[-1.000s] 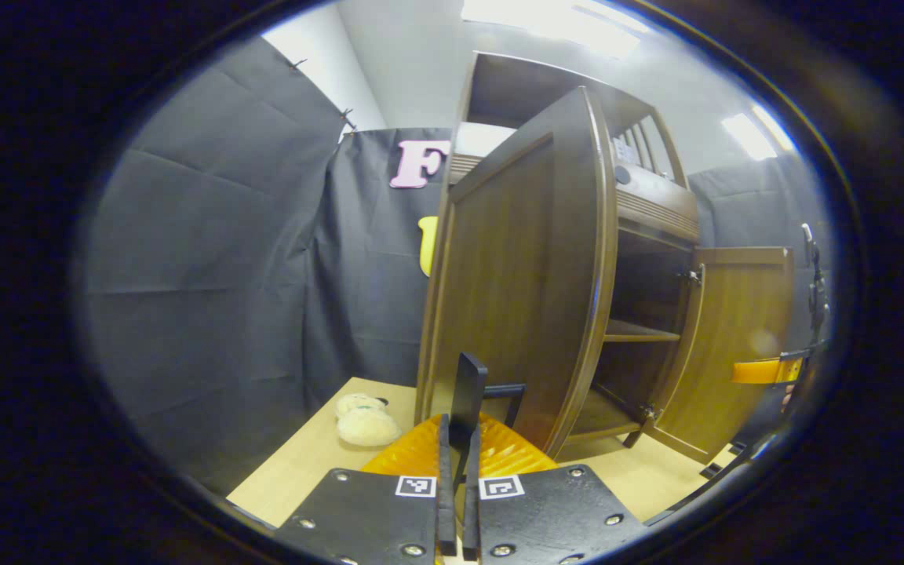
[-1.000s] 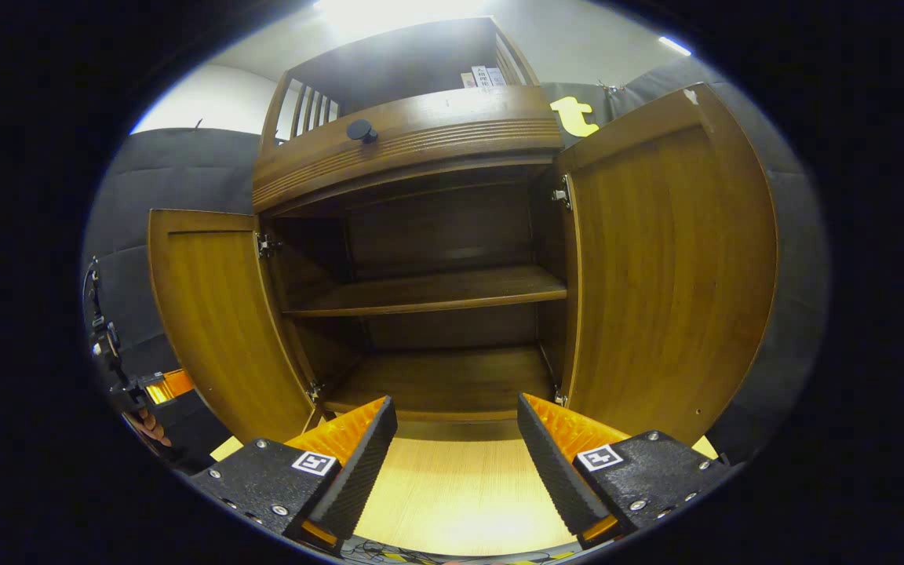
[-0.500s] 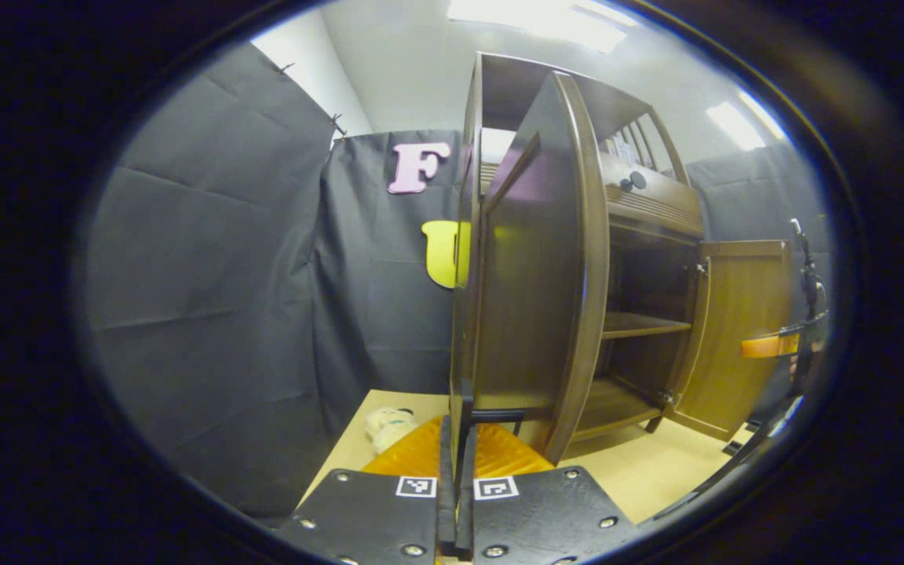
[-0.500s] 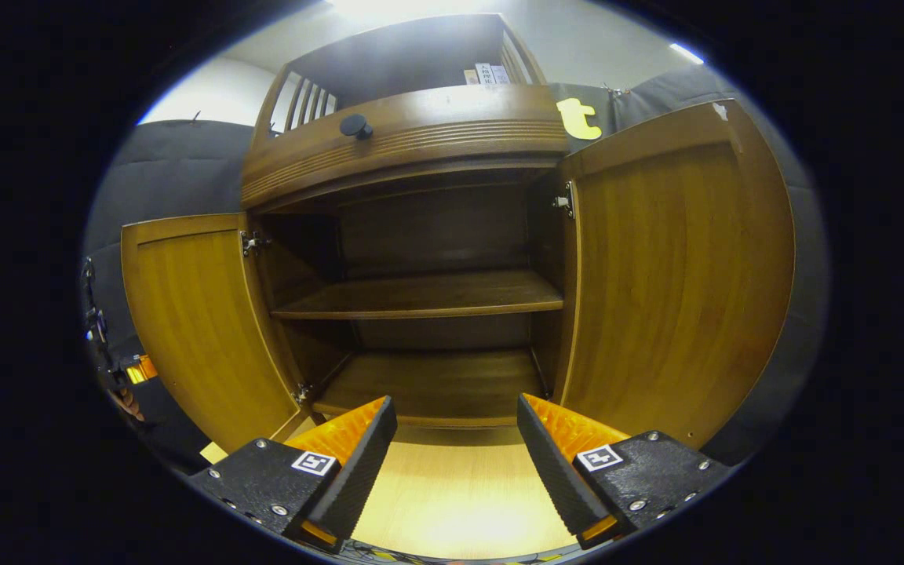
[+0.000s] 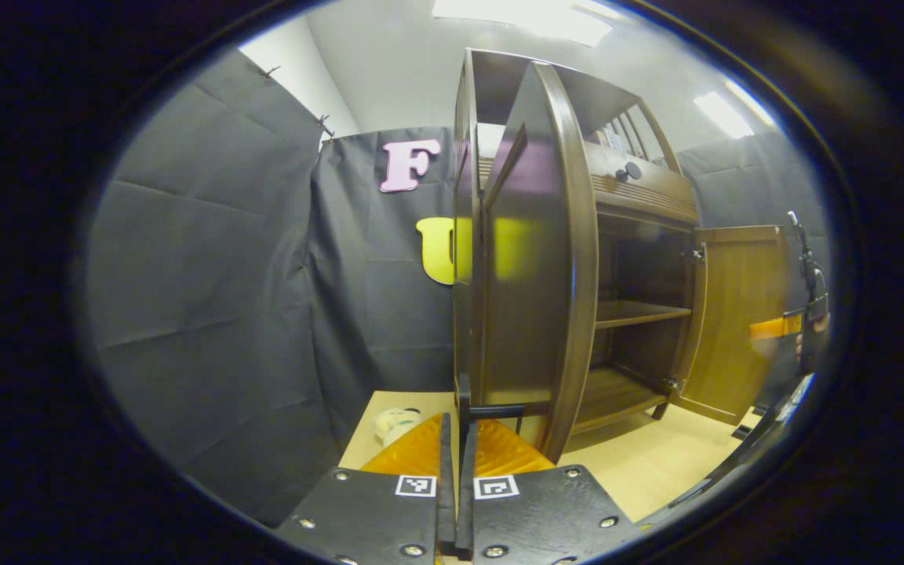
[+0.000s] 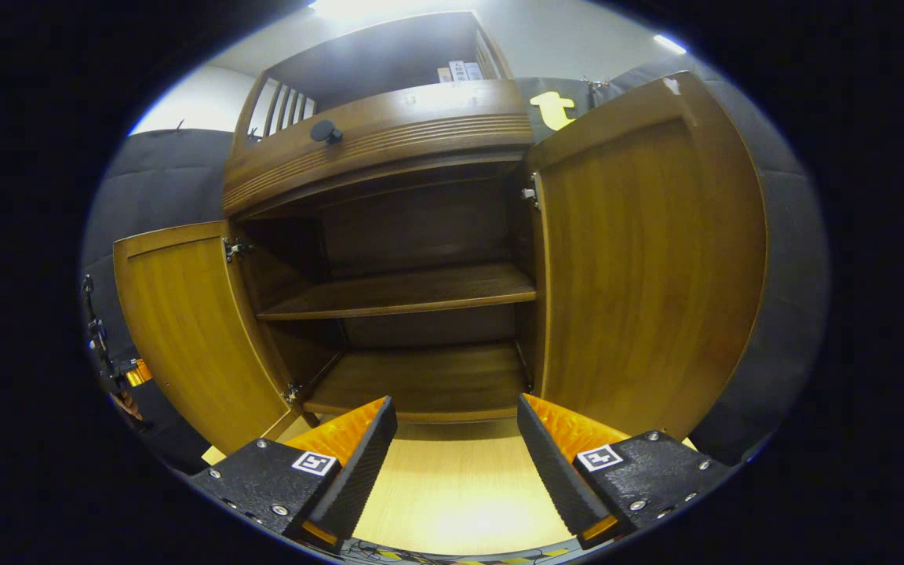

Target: Open the right door of the double-door shoe cabinet with the right hand, and open the left door with the left hand.

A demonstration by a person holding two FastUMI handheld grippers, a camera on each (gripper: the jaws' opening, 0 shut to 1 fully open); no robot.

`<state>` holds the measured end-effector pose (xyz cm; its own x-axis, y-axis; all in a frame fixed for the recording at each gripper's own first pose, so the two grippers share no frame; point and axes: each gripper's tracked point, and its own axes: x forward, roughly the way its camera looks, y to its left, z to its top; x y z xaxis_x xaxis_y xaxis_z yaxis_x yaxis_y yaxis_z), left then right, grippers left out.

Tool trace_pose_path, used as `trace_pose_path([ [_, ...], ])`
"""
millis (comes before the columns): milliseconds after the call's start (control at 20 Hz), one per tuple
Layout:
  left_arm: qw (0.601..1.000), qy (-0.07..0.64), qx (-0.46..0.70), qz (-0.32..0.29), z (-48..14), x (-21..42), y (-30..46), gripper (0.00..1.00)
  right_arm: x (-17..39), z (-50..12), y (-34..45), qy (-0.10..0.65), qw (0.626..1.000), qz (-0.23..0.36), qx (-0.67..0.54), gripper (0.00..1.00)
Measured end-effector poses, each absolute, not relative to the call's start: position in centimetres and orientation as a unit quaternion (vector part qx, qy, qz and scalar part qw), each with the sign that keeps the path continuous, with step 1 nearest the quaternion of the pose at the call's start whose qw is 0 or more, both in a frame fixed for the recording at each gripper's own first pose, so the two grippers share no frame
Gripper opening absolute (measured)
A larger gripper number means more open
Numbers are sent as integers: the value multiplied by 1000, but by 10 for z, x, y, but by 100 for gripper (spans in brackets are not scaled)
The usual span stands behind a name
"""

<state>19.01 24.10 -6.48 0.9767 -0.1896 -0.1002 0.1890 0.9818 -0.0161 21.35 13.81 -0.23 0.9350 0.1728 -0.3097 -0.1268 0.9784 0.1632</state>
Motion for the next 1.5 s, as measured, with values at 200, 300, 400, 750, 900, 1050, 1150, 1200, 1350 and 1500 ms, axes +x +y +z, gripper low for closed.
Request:
trace_pose_path([
  [200, 995, 66, -17, -72, -71, 178, 249, 2, 211, 11, 107, 136, 988, 58, 45, 91],
  [300, 994, 91, -25, -48, -81, 151, 262, 5, 207, 29, 96, 103, 993, 55, 18, 91],
  [400, 995, 98, -25, -12, -78, 117, 275, 2, 200, 37, 91, 85, 995, 61, 8, 95],
  [750, 997, 22, -76, 4, 1, 21, 178, 36, 176, 34, 90, 97, 988, 121, 16, 92],
  [900, 997, -6, -67, 26, 36, 11, 142, 70, 161, 35, 80, 98, 985, 141, 19, 92],
  [1050, 997, -13, -55, 51, 48, 3, 114, 90, 141, 42, 57, 86, 985, 146, 26, 95],
  [1150, 996, -13, -56, 75, 44, -4, 99, 96, 127, 50, 34, 71, 987, 139, 29, 95],
  [1200, 995, -8, -58, 80, 40, -8, 90, 96, 121, 51, 22, 66, 989, 133, 28, 92],
  [1350, 995, 18, -51, 81, 31, -20, 61, 96, 105, 45, -8, 63, 991, 114, 21, 91],
  [1500, 996, 10, -17, 84, 49, -34, 48, 96, 100, 45, -21, 68, 992, 98, 39, 95],
])
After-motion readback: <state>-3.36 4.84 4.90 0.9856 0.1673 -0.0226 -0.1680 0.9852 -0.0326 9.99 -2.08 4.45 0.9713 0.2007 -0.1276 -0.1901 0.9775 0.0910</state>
